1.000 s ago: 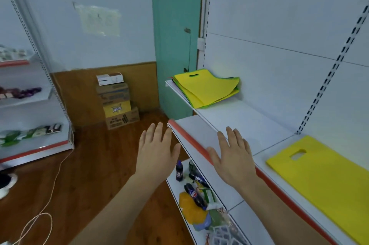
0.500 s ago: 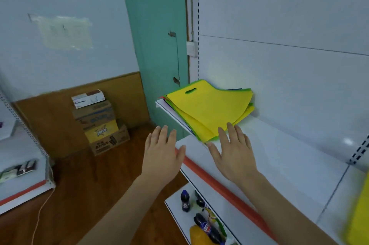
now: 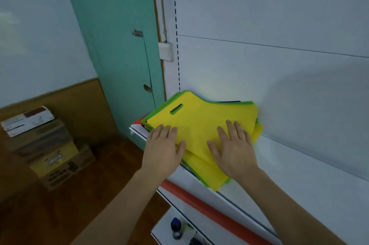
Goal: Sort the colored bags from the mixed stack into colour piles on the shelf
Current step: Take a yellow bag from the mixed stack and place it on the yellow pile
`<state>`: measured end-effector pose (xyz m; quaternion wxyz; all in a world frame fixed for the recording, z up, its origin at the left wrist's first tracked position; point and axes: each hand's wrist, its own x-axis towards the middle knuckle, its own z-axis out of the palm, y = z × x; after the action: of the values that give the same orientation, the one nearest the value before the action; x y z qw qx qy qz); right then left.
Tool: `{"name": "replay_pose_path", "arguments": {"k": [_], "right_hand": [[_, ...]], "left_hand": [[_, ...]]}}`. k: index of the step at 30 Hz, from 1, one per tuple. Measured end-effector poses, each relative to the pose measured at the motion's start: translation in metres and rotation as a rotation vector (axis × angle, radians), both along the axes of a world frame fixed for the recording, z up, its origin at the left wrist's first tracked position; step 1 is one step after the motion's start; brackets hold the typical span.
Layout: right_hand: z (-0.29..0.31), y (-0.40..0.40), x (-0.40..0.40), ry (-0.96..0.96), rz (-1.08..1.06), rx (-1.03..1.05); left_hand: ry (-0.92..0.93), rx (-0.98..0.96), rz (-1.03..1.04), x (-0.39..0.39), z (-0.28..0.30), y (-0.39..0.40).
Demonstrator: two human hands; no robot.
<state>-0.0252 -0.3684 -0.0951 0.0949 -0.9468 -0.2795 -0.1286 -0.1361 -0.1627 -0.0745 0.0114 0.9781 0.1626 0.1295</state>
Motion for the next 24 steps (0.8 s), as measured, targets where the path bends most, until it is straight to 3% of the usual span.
{"name": "replay_pose_path", "arguments": {"k": [9,15,21,24], "right_hand": [[-0.003,0.041,0.006,0.09,-0.287,-0.104],[-0.003,0.043,-0.019,0.003,-0.519,-0.074],[0.003,0.038,-0.034,-0.022,-0.742,-0.045],[0.001,0.034,-0.036,0.012,-0.801,-0.019]], "left_hand": [[0.031,0.068,-0.259,0.063,-0.005,0.075],[0.094,0.162,-0.379,0.065,-0.011,0.073],[-0.032,0.008,-0.657,0.065,-0.016,0.06],[-0.066,0.025,-0.562,0.065,-0.008,0.063]]}}
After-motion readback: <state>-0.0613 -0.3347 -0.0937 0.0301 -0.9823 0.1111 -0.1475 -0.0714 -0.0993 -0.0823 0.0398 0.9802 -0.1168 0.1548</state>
